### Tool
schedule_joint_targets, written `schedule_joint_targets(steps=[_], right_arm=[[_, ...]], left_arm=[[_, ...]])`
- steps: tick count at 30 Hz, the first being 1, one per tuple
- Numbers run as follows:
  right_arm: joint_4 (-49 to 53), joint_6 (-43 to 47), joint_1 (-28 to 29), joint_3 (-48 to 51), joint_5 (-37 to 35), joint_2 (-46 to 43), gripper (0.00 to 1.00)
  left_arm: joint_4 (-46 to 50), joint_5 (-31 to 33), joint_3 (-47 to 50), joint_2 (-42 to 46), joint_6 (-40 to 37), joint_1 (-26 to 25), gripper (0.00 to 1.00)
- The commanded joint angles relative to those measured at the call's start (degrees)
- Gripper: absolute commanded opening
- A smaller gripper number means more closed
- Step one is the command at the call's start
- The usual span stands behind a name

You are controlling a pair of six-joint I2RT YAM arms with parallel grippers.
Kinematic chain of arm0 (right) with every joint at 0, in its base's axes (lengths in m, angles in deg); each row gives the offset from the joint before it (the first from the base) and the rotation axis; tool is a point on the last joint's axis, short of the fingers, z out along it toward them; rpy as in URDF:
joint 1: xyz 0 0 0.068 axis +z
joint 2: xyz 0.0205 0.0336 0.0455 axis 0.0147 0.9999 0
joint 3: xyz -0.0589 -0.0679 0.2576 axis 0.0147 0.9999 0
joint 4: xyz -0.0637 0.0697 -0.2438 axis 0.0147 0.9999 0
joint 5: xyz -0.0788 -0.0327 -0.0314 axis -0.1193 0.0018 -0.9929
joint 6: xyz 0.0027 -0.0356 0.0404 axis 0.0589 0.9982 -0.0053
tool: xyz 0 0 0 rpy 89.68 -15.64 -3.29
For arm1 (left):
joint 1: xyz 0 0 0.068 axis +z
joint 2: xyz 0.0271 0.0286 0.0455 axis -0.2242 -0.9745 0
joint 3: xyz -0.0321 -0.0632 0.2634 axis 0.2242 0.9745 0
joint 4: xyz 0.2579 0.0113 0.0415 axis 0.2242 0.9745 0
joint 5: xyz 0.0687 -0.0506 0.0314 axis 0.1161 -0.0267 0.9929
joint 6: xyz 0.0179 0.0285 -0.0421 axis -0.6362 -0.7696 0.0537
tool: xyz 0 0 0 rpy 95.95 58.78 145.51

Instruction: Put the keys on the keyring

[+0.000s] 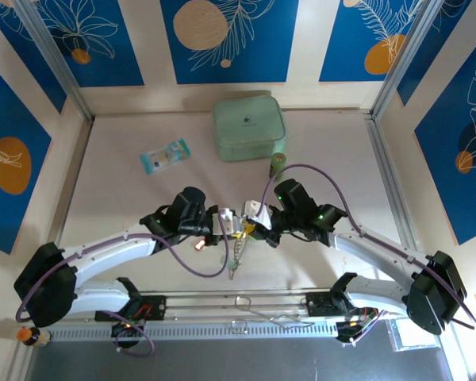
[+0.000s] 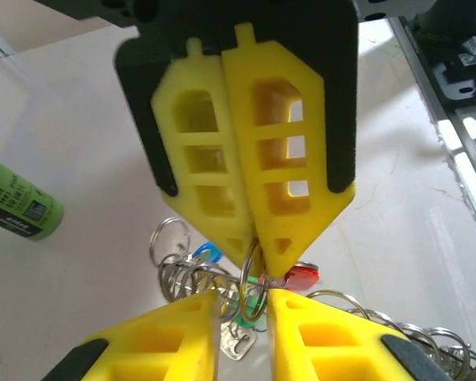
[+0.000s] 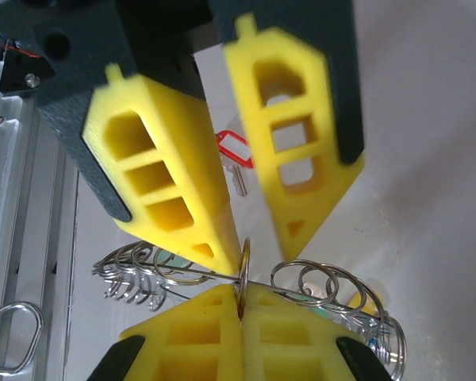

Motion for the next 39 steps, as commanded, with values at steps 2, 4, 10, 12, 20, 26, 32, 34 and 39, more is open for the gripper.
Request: schedule_joint_targets(steps=[2, 4, 10, 12, 20, 26, 32, 34, 39], right_arm=[[1.6, 2.5, 2.1, -3.1, -0.4, 1.3, 0.00], [1.7, 2.8, 2.6, -3.4, -1.1, 1.6, 0.00], [-6.8, -1.3, 0.7, 2.5, 0.6, -3.3, 0.30], [-11.8, -5.4, -1.0, 6.3, 2.7, -6.4, 0.35], [-19.7, -16.2, -2.3, 15.1, 2.0, -12.7, 0.36], [-22.3, -18.5, -2.3, 16.0, 3.4, -11.8, 0.31], [-21.4, -16.6, -2.3, 14.7, 3.5, -10.5, 0.15], [-21.1, -16.2, -2.4, 14.4, 4.0, -10.2, 0.18], [-20.9, -16.1, -2.5, 14.3, 5.2, -9.3, 0.22]], left_arm=[[-0.2, -3.8, -0.6, -0.3, 0.5, 0.4, 0.14], [-0.6, -4.3, -0.4, -0.4, 1.1, 0.5, 0.08], [-3.5, -5.6, 1.4, 0.8, 6.0, 0.6, 0.00], [-7.6, -5.4, 4.0, 2.0, 9.4, 0.6, 0.00], [-21.8, -2.7, 10.7, 3.4, 17.1, 0.6, 0.00], [-22.9, -2.5, 11.6, 3.5, 16.0, 0.5, 0.00], [-22.6, -1.9, 11.9, 4.2, 14.8, 0.6, 0.00], [-22.6, -1.9, 11.9, 4.4, 14.6, 0.6, 0.00], [-22.6, -1.9, 11.9, 4.5, 14.4, 0.6, 0.00]])
